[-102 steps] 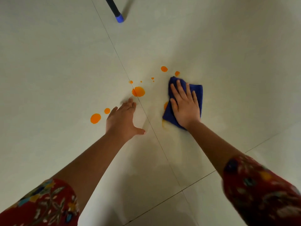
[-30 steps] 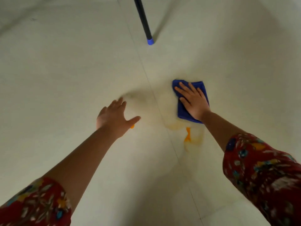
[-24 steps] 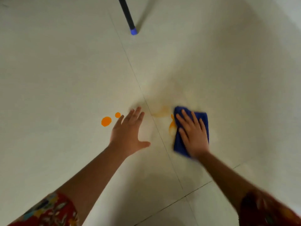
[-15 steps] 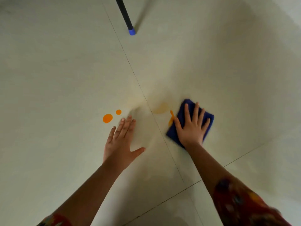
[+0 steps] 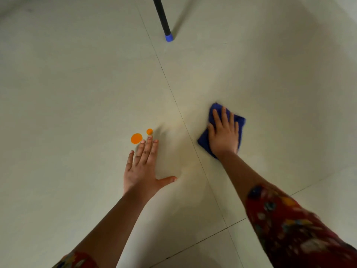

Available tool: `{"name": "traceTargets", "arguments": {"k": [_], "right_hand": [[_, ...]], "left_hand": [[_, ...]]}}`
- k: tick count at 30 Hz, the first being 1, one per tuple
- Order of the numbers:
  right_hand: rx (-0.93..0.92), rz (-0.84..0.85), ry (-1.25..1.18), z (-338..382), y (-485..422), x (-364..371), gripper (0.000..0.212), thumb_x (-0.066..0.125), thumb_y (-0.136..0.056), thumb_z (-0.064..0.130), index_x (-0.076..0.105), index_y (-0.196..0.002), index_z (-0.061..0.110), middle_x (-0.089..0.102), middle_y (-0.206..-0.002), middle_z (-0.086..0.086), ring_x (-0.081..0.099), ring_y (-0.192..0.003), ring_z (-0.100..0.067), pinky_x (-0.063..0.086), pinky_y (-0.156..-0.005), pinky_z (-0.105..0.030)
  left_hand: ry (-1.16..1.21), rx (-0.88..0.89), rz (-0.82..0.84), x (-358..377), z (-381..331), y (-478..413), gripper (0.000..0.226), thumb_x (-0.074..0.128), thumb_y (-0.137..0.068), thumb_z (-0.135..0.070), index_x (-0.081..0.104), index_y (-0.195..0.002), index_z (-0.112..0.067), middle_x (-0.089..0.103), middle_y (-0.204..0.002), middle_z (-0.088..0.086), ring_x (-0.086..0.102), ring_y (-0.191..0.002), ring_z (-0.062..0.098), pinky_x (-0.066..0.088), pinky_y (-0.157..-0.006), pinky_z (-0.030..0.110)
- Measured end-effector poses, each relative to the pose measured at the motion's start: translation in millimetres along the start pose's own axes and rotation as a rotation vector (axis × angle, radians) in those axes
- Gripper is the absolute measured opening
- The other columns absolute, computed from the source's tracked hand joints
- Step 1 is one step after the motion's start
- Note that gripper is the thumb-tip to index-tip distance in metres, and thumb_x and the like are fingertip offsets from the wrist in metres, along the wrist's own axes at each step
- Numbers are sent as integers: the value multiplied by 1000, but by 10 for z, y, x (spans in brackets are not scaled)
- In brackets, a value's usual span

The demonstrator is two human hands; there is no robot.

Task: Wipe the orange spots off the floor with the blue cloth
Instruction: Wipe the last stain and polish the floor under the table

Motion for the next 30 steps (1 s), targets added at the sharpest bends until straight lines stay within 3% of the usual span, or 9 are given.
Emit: {"name": "traceTargets", "arguments": {"k": [4,7,9,13,19,24,26,29,30], "right_hand": [[-309,28,32,836,319,253,60,21,-96,45,28,-152,26,18,-162,-1,16,-148,-30,12,-119,-45],[-501,62,-26,814,717,241,53,30,-99,42,31,-151,30,21,-161,4,16,-149,-24,13,-120,-42],[-438,25,-43,618,495,200,53,30,-97,43,36,-149,30,24,-160,3,20,-148,-25,17,-119,-45],[-130,-24,13,662,-158,159,62,17,-94,49,25,-152,30,15,-162,2,12,-149,-28,10,-120,-48],[-775,60,-61,2184,298,465,49,32,-95,43,51,-139,33,41,-151,4,36,-141,-25,28,-113,-49],[-1158,153,57,1964,1294,500,54,36,-96,50,30,-149,39,19,-160,10,17,-149,-21,11,-119,-44],[-1022,30,121,1725,866,445,56,37,-94,54,31,-148,41,23,-159,9,19,-148,-26,15,-116,-55],[-451,-74,122,1543,39,332,55,37,-91,57,37,-144,45,27,-158,7,14,-146,-44,8,-106,-73],[-375,-43,92,1667,-16,344,55,37,-89,56,38,-144,45,27,-158,7,14,-145,-47,7,-104,-76]], "left_hand": [[-2,-17,-22,1,-8,24,123,42,-60,-90,-9,-152,-26,-14,-159,-9,-9,-147,11,3,-119,38],[-33,6,-72,-66,131,77,104,36,-72,-82,4,-154,-25,-1,-161,-8,1,-147,10,7,-119,37],[-35,-57,-105,-131,450,188,90,31,-81,-74,7,-153,-27,2,-160,-10,3,-147,9,7,-119,35],[-43,-128,-124,-130,894,491,73,21,-91,-63,10,-153,-26,6,-161,-10,3,-148,9,7,-120,35],[31,-249,-190,-148,1042,549,67,26,-93,-51,19,-152,-22,13,-160,-7,7,-147,9,9,-120,35],[53,-296,-223,-154,1134,566,63,25,-93,-43,22,-152,-21,16,-159,-5,7,-147,7,7,-120,33],[49,-289,-224,-152,1126,549,63,26,-93,-42,20,-152,-22,14,-160,-6,5,-147,7,5,-120,32],[43,-271,-220,-138,1136,561,63,26,-94,-41,16,-153,-23,11,-160,-7,2,-147,7,3,-120,32],[50,-270,-231,-137,1146,550,62,27,-94,-39,17,-153,-22,12,-160,-6,2,-147,7,4,-120,33]]}}
Point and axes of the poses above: each hand's wrist, its own y-axis away from the middle knuckle, its own x-axis out of the palm, z = x × y, the point moved 9 cm from there along -y, towards the middle knuckle
